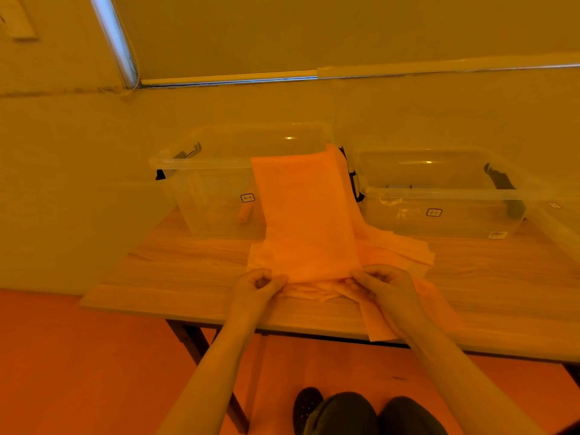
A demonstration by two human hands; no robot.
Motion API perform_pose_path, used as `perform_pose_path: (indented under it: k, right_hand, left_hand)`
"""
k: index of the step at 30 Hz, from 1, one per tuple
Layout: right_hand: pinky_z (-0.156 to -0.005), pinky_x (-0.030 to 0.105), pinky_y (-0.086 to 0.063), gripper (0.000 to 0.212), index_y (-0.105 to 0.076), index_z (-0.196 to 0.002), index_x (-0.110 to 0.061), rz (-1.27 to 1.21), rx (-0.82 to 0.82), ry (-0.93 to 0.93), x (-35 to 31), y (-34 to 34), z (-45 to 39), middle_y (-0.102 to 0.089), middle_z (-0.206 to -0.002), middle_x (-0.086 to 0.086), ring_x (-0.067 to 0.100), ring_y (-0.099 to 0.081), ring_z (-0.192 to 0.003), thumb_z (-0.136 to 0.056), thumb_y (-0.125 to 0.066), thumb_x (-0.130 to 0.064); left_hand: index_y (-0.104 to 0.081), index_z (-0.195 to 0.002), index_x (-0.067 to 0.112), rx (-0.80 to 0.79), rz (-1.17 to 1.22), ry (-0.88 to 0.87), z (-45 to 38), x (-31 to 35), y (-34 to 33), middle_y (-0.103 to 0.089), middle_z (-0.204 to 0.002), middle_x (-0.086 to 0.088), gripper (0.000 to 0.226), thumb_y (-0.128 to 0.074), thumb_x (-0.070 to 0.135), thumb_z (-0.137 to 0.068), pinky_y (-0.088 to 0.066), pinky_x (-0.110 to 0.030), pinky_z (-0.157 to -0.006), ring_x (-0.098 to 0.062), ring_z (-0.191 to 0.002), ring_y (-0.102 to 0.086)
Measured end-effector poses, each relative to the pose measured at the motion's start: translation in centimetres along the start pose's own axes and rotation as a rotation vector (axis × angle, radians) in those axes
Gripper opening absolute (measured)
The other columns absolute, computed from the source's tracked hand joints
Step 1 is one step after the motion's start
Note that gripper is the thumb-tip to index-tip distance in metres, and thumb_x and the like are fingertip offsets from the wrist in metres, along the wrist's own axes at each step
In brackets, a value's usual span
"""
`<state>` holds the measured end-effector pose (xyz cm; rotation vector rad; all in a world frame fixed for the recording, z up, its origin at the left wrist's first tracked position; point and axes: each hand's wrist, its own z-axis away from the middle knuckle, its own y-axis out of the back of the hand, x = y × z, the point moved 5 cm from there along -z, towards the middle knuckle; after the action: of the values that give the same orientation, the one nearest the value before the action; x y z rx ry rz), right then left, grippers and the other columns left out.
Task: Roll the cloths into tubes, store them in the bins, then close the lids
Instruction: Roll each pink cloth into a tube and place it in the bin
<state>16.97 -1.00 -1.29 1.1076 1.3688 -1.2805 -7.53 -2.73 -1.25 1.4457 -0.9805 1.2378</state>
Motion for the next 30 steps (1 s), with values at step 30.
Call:
perform_pose_path:
  k: [30]
  right_hand:
    - [-0.073, 0.026, -0.058, 0.015, -0.071, -0.100, -0.007, 0.107, -0.014, 0.038, -0.08, 0.04, 0.60, -0.074, -0.093, 0.012, 0.026, -0.071, -0.086, -0.088, -0.063, -0.006]
  left_hand:
    - [-0.062, -0.091, 0.017, -0.078, 0.064, -0.125, 0.94, -0.06, 0.47, -0.069, -0.071, -0.007, 0.008, -0.063, 0.009, -0.089, -0.048, -0.027, -0.055, -0.018, -0.062, -0.065]
